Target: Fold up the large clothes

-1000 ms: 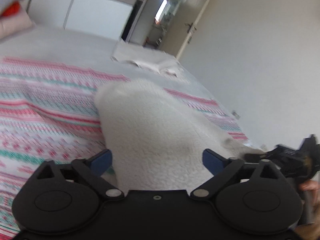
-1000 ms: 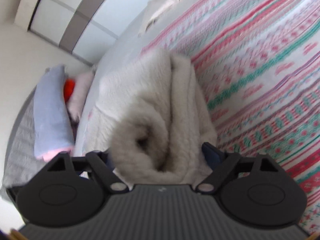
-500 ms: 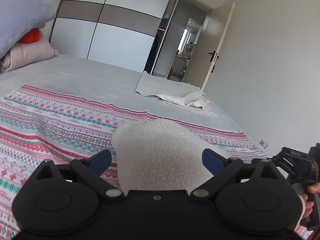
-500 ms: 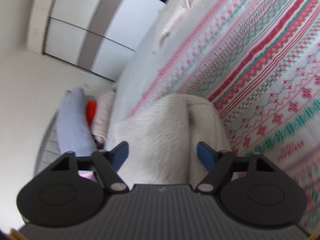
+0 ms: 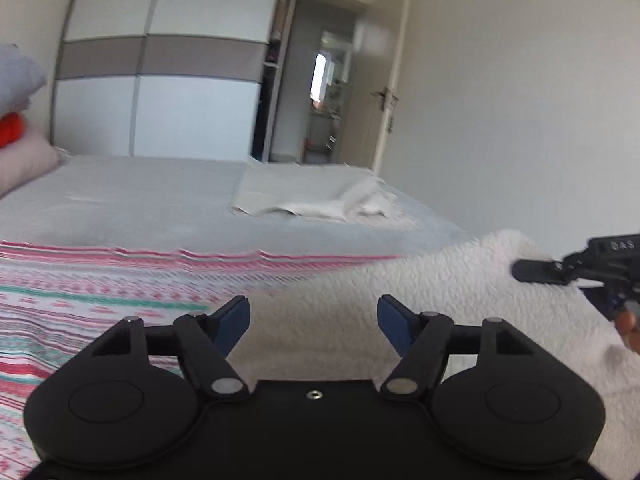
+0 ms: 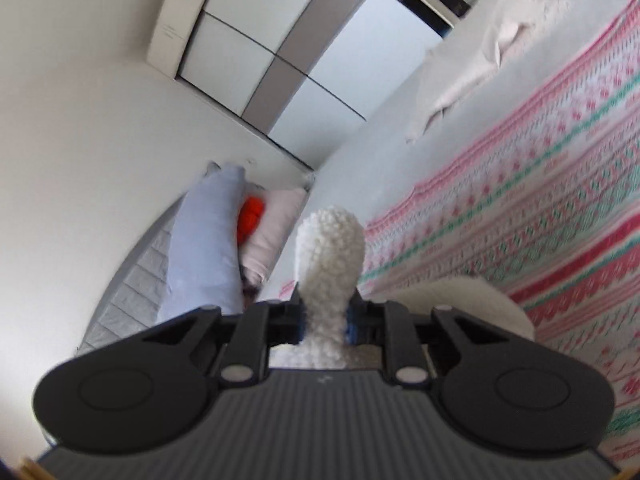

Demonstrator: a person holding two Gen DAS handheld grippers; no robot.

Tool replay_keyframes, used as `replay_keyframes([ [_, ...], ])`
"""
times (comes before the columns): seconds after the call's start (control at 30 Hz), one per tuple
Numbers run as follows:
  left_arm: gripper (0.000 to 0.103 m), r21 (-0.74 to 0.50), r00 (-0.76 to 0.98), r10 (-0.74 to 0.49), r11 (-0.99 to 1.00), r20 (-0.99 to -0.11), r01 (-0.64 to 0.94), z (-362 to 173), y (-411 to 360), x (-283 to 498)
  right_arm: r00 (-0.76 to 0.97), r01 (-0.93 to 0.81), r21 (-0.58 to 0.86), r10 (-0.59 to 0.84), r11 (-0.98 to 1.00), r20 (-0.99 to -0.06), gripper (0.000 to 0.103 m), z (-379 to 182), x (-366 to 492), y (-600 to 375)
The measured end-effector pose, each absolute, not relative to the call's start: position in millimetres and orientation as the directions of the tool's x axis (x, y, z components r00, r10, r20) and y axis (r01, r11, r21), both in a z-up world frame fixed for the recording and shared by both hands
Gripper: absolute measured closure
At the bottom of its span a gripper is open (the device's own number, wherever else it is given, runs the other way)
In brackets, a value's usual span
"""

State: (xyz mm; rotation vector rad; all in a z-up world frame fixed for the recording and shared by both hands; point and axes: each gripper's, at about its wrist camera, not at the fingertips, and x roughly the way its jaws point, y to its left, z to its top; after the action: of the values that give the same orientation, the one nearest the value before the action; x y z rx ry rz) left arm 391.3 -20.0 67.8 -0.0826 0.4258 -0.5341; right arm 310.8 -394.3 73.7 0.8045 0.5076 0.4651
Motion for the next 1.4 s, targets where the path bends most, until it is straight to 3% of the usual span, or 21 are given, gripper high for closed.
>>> replay_keyframes([
  [0.13,0.036,-0.075,0.715,-0.443,0.872,-0.541,0.483,31,-71,392,0.746,0.019,0.713,0.465,0.701,-0.476,0.084,37,318,-415],
  [0.2,0.035,0.025,0.736,-0.396,0.872,-0.549,0.488,28,-86,384,0.705,0.088,0.680,0.437,0.728,-0.559,0.074,18,313,-416],
  [0.23,0.035,0.051,0.748,-0.382,0.874,-0.542,0.484,32,-86,381,0.717,0.088,0.693,0.437,0.716,-0.543,0.072,18,304,-420],
  [0.3,0.035,0.100,0.776,-0.361,0.875,-0.517,0.474,39,-84,371,0.738,0.079,0.706,0.435,0.704,-0.516,0.052,29,284,-423],
  [0.37,0.035,0.100,0.786,-0.366,0.876,-0.498,0.472,48,-76,358,0.745,0.055,0.692,0.432,0.720,-0.509,0.041,46,258,-425],
  [0.47,0.034,0.028,0.756,-0.453,0.850,-0.473,0.527,63,-60,333,0.723,0.031,0.712,0.476,0.702,-0.501,0.041,66,225,-430],
  [0.6,0.034,-0.008,0.717,-0.542,0.800,-0.438,0.600,72,-51,293,0.670,0.020,0.788,0.577,0.615,-0.467,0.031,67,194,-432],
  [0.67,0.034,-0.015,0.699,-0.569,0.780,-0.434,0.625,73,-49,279,0.624,0.045,0.839,0.641,0.542,-0.447,0.035,54,192,-427],
  [0.7,0.035,-0.023,0.690,-0.583,0.770,-0.430,0.637,72,-47,273,0.612,0.046,0.865,0.670,0.500,-0.420,0.059,47,192,-424],
  [0.73,0.035,-0.029,0.680,-0.596,0.761,-0.428,0.648,69,-46,269,0.613,0.031,0.886,0.691,0.463,-0.383,0.072,41,195,-419],
  [0.87,0.038,-0.046,0.655,-0.631,0.734,-0.415,0.678,65,-44,255,0.719,-0.106,0.905,0.660,0.413,-0.217,0.082,62,183,-416],
  [0.93,0.039,-0.079,0.620,-0.659,0.710,-0.426,0.700,62,-47,252,0.759,-0.091,0.916,0.623,0.392,-0.191,0.082,60,177,-432],
  [1.0,0.040,-0.062,0.599,-0.645,0.703,-0.475,0.708,47,-58,250,0.756,0.044,0.887,0.564,0.460,-0.330,0.081,38,183,-443],
  [1.07,0.040,0.055,0.630,-0.603,0.700,-0.489,0.712,33,-70,239,0.708,0.143,0.861,0.557,0.487,-0.433,0.074,13,185,-441],
  [1.13,0.040,0.121,0.661,-0.579,0.702,-0.478,0.702,37,-74,228,0.727,0.130,0.855,0.538,0.502,-0.427,0.062,15,174,-436],
  [1.27,0.039,0.038,0.673,-0.590,0.739,-0.446,0.672,59,-51,224,0.785,0.061,0.792,0.461,0.608,-0.414,0.040,55,148,-432],
  [1.4,0.039,0.005,0.711,-0.566,0.781,-0.417,0.624,66,-35,219,0.831,0.004,0.738,0.409,0.675,-0.378,0.045,81,121,-413],
])
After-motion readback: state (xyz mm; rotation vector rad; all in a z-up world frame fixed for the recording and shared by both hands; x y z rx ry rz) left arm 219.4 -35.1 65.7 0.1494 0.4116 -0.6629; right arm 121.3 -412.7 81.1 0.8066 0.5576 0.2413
